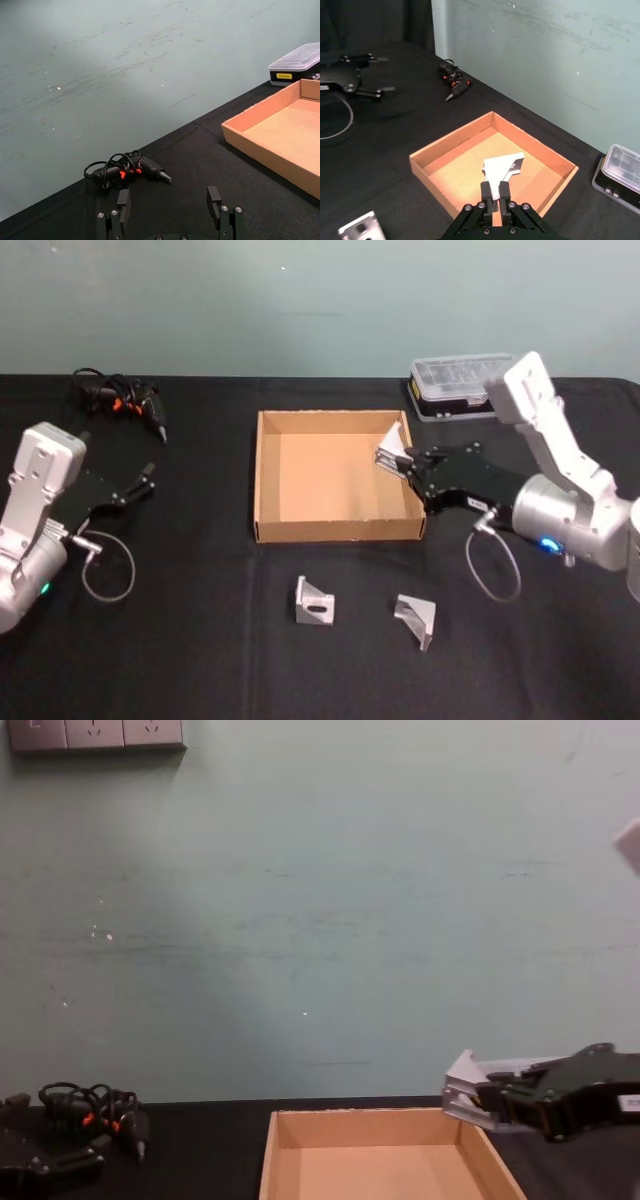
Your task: Use one hand to pick up the angle iron from the table and place it into the box.
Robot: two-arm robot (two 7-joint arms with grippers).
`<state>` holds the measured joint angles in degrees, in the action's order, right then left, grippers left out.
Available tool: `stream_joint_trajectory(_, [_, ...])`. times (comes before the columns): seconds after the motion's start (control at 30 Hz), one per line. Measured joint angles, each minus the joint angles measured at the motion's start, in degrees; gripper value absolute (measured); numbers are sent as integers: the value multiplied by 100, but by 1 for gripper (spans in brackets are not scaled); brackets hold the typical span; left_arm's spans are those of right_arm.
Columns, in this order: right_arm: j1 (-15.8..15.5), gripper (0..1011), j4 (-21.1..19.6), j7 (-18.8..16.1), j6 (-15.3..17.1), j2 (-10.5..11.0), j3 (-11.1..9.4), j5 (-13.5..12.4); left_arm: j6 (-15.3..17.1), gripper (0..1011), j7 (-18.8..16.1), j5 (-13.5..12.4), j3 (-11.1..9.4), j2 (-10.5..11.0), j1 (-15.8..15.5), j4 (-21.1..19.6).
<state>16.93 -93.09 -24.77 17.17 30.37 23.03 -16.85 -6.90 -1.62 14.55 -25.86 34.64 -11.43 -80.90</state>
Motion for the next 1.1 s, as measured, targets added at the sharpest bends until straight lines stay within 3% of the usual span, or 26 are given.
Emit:
stream_joint_trajectory(0.3, [554, 96, 869, 10, 123, -421, 256, 206, 0, 1000, 0, 0, 0, 0, 0, 0])
stream_joint_trajectory(0.6, [870, 96, 1566, -89, 164, -667, 421, 355, 0, 1000, 0, 0, 0, 0, 0, 0])
stream_joint_trajectory(1.1, [1036, 96, 1966, -210, 166, -806, 521, 522, 0, 1000, 0, 0, 0, 0, 0, 0])
